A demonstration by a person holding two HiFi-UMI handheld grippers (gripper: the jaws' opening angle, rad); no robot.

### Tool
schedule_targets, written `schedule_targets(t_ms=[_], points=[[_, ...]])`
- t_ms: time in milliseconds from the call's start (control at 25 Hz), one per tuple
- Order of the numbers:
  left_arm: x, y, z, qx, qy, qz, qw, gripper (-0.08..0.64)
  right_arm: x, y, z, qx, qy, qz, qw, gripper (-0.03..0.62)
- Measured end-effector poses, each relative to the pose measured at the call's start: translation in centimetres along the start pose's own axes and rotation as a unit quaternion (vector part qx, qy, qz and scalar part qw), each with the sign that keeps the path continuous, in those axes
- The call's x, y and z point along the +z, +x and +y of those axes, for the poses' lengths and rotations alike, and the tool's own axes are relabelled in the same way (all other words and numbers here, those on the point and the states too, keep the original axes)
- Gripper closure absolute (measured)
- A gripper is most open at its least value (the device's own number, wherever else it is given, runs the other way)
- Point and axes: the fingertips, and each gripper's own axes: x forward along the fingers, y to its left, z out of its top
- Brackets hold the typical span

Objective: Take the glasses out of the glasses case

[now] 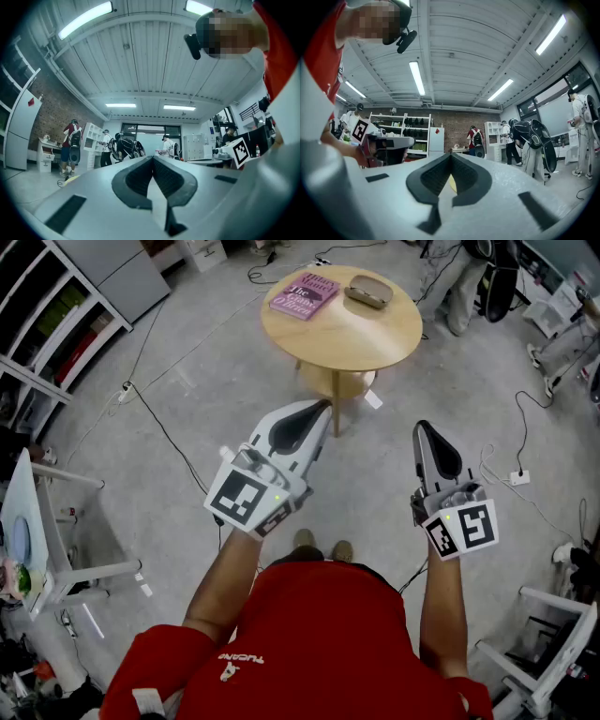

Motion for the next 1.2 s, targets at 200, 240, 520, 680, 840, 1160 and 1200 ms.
schedule_targets(t_ms=[200, 240, 520, 680, 840, 1160, 1200], points=[[0.2, -0.1, 0.7, 0.001, -0.001, 0.0, 1.0, 0.551, 0.0, 0.9, 0.6, 0.01, 0.009, -0.001, 1.0, 0.589], [0.2, -0.2, 0.9, 0.001, -0.001, -0.001, 1.0, 0.551, 0.1, 1.0, 0.7, 0.014, 0.015, -0.004, 1.0, 0.589], [0.0, -0.7, 2.6, 0.001, -0.007, -0.001, 1.0, 0.551, -0.2, 2.7, 1.3, 0.016, 0.022, -0.003, 1.0, 0.588], [0.0, -1.1, 4.2, -0.001, -0.006, -0.005, 1.0, 0.551, -0.3, 4.2, 2.0, 0.015, 0.018, -0.002, 1.0, 0.588], [0.4, -2.1, 6.8, -0.002, -0.011, -0.01, 0.9999, 0.551, -0.4, 6.2, 3.0, 0.008, 0.014, 0.0, 1.0, 0.588], [0.0, -1.7, 10.0, -0.01, -0.009, -0.016, 0.9998, 0.551, -1.3, 8.7, 3.1, 0.001, 0.008, 0.005, 1.0, 0.588], [-0.1, -1.5, 10.4, -0.01, -0.01, -0.016, 0.9998, 0.551, -1.4, 9.1, 2.9, 0.0, 0.008, 0.005, 1.0, 0.588]])
